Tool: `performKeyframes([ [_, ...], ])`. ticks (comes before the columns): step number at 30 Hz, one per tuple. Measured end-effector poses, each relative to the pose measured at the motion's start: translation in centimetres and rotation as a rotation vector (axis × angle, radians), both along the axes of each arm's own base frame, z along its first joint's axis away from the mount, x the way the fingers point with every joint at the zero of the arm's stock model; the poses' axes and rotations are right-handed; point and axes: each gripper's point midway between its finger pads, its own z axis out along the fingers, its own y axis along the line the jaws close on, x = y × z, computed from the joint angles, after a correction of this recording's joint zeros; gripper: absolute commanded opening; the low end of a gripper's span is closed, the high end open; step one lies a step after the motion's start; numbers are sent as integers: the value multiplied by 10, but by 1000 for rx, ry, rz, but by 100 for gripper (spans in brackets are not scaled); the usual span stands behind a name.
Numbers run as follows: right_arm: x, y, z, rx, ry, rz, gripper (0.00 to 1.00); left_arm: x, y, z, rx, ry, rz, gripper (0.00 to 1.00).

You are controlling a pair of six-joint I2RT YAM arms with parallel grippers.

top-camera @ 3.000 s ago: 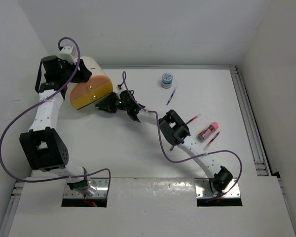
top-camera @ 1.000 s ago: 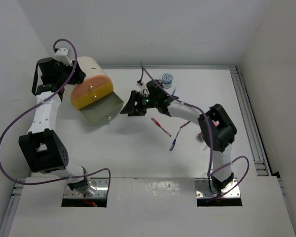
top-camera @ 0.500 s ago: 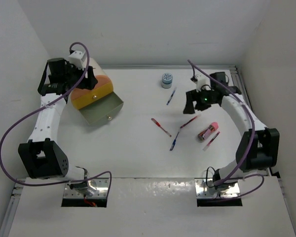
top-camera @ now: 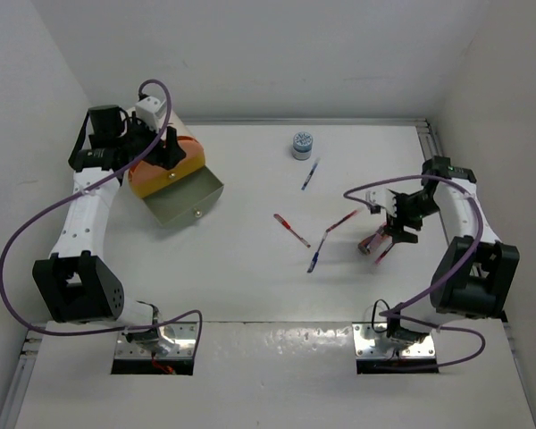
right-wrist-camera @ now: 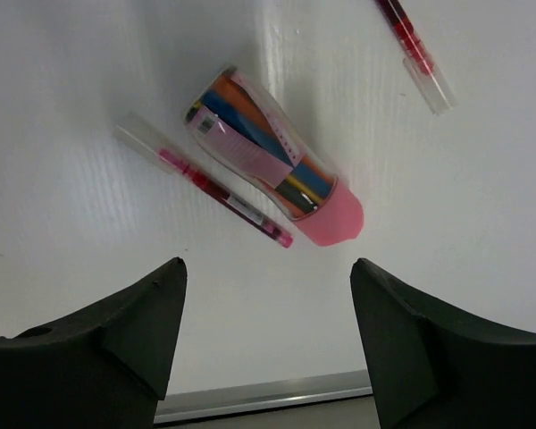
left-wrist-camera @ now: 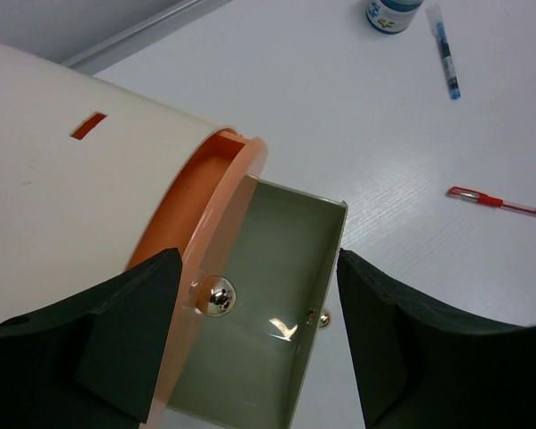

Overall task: Sort the stationery into containers
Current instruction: Pick up the stationery from the center of the board.

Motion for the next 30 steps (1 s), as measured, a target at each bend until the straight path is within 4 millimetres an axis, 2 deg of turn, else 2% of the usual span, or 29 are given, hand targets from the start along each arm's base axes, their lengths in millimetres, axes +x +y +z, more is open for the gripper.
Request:
performKeyframes([
  [2,2,-3,-5,-23,-24,93,70,-1,-2,0,0,1,-7,76],
  [7,26,-6,-19,-52,-111,258,66,-2,-3,0,-1,6,-11,77],
  [13,38,-6,-36,-57,-137,362,63,-1,-3,0,-2,7,-11,76],
  [17,39,-5,-49,-47,-119,388,63,1,-2,-1,-3,9,-11,76],
  [23,27,1,-74,-27,-45,414,61,4,-2,-2,-7,11,-8,77],
  [30,25,10,-102,-32,28,469,50,11,-1,-16,-17,51,6,77],
])
